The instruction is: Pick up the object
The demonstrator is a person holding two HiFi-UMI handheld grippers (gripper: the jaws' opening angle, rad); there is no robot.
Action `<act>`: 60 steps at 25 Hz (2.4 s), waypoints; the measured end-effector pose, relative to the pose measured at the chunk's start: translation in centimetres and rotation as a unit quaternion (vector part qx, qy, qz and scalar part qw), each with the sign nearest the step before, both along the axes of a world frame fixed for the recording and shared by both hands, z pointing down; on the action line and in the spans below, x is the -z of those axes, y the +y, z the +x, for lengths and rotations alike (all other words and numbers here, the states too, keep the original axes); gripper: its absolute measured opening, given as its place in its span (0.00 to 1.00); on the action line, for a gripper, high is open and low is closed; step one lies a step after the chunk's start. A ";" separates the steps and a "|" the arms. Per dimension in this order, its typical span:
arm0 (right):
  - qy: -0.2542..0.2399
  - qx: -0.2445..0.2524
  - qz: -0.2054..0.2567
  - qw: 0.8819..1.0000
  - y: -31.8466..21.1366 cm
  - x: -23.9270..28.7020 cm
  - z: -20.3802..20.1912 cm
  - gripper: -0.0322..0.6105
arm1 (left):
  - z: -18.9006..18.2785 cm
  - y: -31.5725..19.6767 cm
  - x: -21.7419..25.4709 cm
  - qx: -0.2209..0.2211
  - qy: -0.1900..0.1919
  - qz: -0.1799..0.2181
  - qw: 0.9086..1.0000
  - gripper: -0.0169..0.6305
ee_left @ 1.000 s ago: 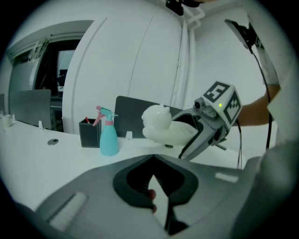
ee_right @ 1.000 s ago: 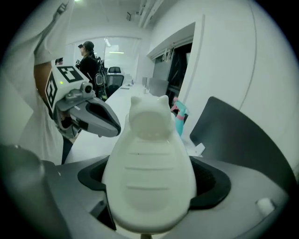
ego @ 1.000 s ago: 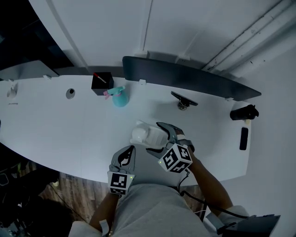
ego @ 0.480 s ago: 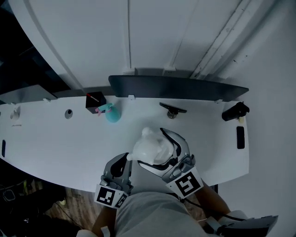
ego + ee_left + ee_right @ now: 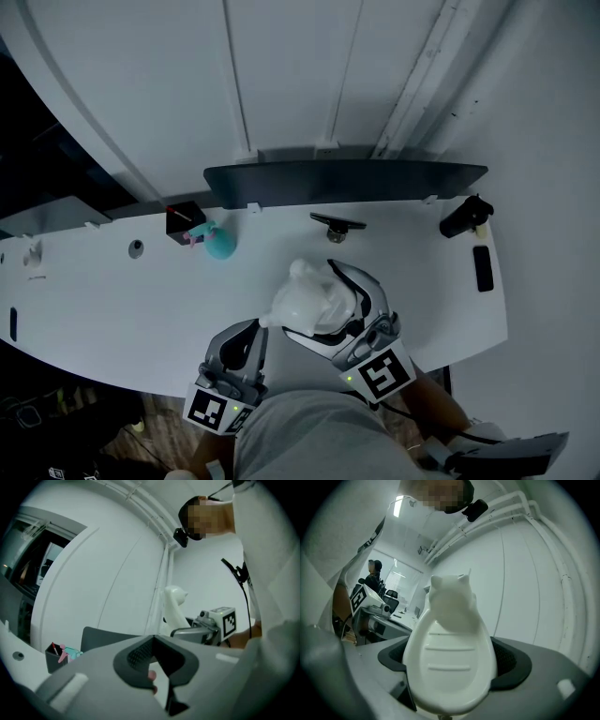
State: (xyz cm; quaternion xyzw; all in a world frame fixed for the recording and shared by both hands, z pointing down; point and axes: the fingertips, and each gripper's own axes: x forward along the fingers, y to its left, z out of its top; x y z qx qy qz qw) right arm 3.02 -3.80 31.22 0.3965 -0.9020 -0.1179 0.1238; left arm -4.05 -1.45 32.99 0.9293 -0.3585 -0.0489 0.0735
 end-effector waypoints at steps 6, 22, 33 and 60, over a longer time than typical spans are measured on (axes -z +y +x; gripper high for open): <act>0.003 0.002 0.012 1.000 0.2 0.5 -0.1 0.84 | 1.1 0.9 1.8 -0.080 0.038 -0.030 0.996 0.50; 0.110 0.057 0.166 0.978 2.8 1.9 -4.8 0.84 | 5.7 1.3 6.9 -0.162 0.085 0.014 0.983 0.64; 0.084 0.061 0.207 0.973 4.5 2.8 -4.5 0.85 | 5.5 1.4 7.4 -0.094 0.069 0.045 0.992 0.32; -0.058 -0.081 -0.001 0.995 11.7 0.6 -2.8 0.05 | -6.2 8.8 5.2 0.081 0.026 0.051 0.995 0.29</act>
